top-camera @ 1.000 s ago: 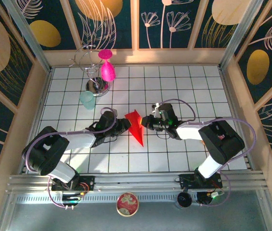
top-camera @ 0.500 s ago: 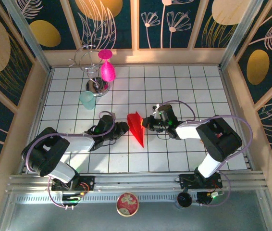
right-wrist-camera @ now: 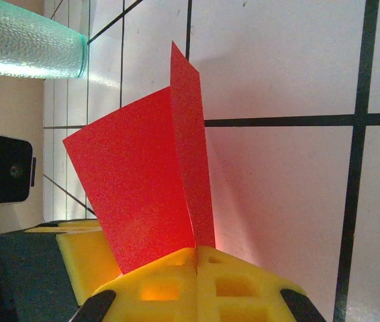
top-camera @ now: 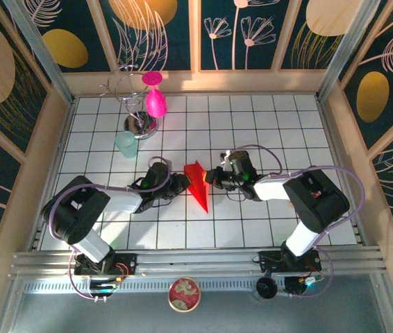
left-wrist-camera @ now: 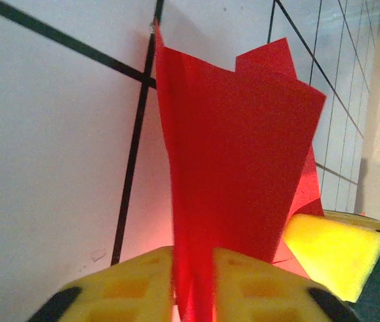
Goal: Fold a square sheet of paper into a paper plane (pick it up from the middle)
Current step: Move the paper plane to the top-center of the table.
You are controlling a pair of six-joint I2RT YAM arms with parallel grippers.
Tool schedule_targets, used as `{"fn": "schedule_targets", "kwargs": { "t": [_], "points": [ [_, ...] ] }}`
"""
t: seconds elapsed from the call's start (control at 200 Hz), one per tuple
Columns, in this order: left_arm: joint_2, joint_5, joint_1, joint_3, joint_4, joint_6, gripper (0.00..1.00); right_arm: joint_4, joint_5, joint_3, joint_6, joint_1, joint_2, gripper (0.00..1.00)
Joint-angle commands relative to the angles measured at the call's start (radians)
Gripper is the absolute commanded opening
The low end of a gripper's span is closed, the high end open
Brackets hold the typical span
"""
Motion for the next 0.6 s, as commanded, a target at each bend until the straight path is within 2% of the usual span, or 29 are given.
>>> {"fn": "schedule_targets", "kwargs": {
  "t": [0.0, 0.105, 0.31, 0.596],
  "points": [
    [0.009, -0.007, -0.005, 0.015, -0.003, 0.006, 0.10, 0.012, 0.005, -0.013, -0.002, -0.015, -0.009, 0.01],
    [-0.021, -0.047, -0.004, 0.014, -0.041, 0.022, 0.03, 0.006, 0.024, -0.028, -0.006, -0.041, -0.042, 0.01],
    [-0.107, -0.127, -0.004, 0.002, -0.114, 0.045, 0.01, -0.013, 0.048, -0.058, -0.017, -0.090, -0.089, 0.01],
    [-0.102, -0.145, -0.003, -0.023, -0.092, 0.016, 0.00, -0.008, 0.084, -0.084, -0.004, -0.102, -0.087, 0.01]
  ]
}}
